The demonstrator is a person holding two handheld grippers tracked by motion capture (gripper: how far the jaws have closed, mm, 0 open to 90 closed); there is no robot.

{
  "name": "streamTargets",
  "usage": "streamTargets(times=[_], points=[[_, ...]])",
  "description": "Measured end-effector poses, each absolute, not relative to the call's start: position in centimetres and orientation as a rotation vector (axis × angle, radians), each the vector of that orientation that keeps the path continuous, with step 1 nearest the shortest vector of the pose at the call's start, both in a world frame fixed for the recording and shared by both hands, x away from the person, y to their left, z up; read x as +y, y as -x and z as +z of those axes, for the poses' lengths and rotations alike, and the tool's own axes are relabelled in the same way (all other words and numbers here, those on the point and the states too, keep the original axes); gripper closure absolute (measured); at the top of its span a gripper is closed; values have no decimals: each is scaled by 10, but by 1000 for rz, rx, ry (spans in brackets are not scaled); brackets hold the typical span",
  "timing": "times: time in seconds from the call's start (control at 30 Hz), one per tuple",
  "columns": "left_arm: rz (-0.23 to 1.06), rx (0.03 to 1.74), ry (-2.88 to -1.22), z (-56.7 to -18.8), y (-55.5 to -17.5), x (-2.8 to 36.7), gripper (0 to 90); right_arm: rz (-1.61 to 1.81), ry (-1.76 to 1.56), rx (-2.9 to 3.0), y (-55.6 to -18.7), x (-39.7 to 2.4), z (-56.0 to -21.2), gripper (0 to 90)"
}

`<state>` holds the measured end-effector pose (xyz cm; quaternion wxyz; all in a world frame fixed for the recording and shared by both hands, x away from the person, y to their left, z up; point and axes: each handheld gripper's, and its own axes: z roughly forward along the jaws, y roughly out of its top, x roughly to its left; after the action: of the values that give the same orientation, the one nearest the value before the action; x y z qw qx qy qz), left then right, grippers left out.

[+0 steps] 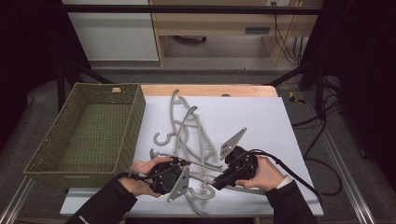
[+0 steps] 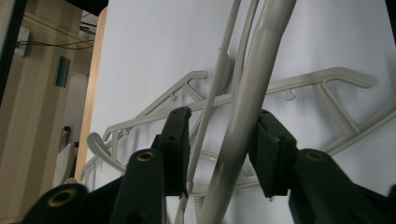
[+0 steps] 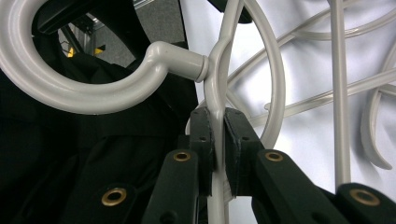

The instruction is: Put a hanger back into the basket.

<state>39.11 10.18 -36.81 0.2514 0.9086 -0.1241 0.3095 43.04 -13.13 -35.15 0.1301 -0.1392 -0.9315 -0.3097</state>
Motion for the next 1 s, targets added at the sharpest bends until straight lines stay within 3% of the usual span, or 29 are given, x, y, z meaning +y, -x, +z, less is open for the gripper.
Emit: streamTargets(times=[0.27, 1.0], points=[[843, -350, -2480, -372, -387, 101, 736, -903, 393, -2699, -429, -131, -352, 830], [730, -331, -2500, -372, -382, 105, 793, -929, 374, -2745, -430, -133, -351, 785]])
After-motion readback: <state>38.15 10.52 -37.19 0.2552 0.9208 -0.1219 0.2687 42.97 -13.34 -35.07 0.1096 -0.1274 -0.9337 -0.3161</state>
